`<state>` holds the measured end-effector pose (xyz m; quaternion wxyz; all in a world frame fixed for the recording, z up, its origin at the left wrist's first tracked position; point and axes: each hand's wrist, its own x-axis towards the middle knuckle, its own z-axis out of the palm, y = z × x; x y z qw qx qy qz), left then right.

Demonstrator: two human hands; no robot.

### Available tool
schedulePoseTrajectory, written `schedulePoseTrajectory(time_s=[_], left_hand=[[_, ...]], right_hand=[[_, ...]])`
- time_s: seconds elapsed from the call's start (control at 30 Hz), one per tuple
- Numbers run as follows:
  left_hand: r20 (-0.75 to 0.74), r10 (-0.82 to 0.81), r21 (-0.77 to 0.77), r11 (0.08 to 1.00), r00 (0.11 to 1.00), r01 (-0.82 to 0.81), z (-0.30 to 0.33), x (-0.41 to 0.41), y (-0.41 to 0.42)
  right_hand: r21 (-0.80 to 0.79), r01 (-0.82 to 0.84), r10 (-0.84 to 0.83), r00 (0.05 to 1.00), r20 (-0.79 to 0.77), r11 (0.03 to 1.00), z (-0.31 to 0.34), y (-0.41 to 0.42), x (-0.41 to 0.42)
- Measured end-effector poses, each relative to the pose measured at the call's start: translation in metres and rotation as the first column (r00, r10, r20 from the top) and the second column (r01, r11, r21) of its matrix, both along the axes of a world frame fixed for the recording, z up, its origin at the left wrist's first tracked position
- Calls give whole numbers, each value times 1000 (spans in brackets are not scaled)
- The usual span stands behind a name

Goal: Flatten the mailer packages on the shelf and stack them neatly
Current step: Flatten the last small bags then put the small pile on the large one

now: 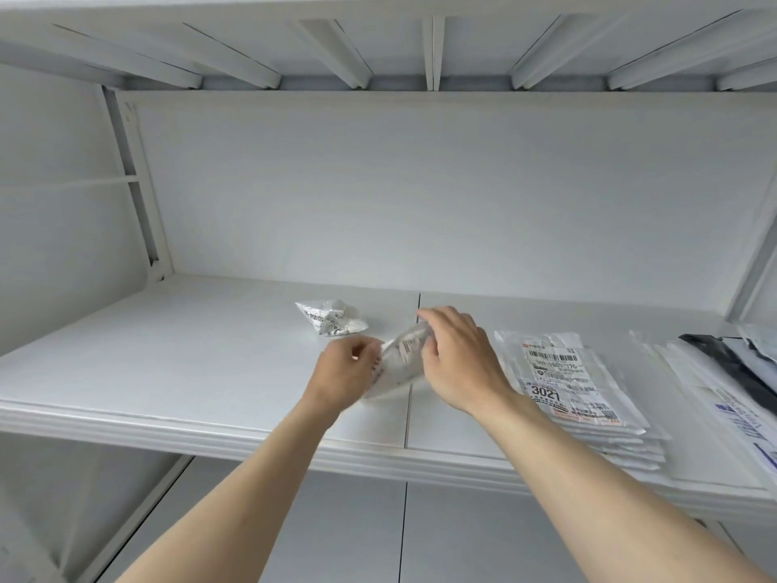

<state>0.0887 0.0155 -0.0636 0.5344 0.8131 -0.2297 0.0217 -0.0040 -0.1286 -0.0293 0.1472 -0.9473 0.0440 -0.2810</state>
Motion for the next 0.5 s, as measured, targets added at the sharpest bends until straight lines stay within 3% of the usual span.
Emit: schedulePoseTrajectory(time_s=[0.07, 0.13, 0.27, 0.37, 0.43, 0.5], left_hand=[[-218, 8, -176, 983, 976, -47, 9, 0, 0], [-366, 11, -195, 977, 930, -89, 6, -1, -2], [-499, -25, -69, 998, 866, -11, -16, -8, 2], [-522, -66, -36, 998, 850, 55, -10, -10, 7], [-451, -35, 81, 993, 892, 80, -5, -5, 9], [-288, -26, 226, 969, 957, 95, -3, 2, 10]], right_hand=[[57, -26, 19, 992, 125, 998, 2, 2, -1], [68, -34, 26, 993, 115, 997, 1, 4, -3], [84, -55, 72, 974, -217, 995, -16, 8, 2], [94, -56, 95, 870, -483, 994, -37, 9, 4], [116, -21, 78, 851, -519, 993, -49, 10, 4], [122, 56, 12, 867, -498, 991, -55, 13, 10]])
